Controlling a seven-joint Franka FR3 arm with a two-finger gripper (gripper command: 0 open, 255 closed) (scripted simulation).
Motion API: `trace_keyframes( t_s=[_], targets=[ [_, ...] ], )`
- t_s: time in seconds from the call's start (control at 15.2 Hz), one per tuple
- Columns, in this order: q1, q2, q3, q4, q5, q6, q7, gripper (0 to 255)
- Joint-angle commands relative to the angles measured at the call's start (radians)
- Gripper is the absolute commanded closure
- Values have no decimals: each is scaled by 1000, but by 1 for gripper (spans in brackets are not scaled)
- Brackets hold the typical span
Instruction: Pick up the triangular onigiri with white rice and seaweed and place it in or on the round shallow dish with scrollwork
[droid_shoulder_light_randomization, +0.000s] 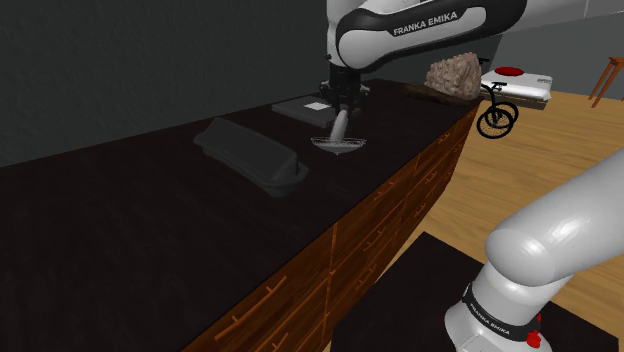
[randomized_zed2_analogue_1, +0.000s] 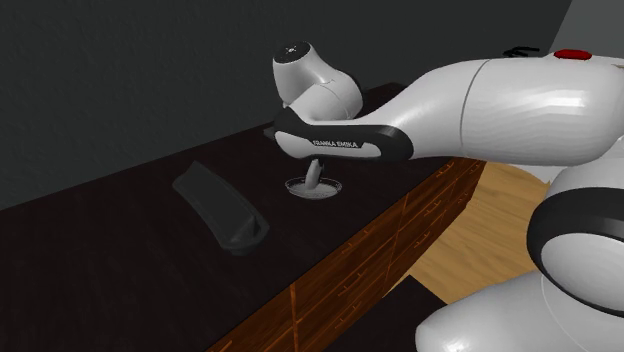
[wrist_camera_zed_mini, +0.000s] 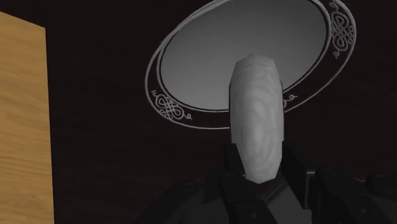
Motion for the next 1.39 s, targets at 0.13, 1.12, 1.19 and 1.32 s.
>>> trace_keyframes(
  t_s=[0.13,1.12,1.19,1.32],
  targets=[
    [0,1,1,-14,-2,15,6,255],
    [15,-29,16,77,22,-108,-8,0],
    [15,-29,16,77,22,-108,-8,0],
    [15,-29,16,77,22,-108,-8,0]
  ],
)
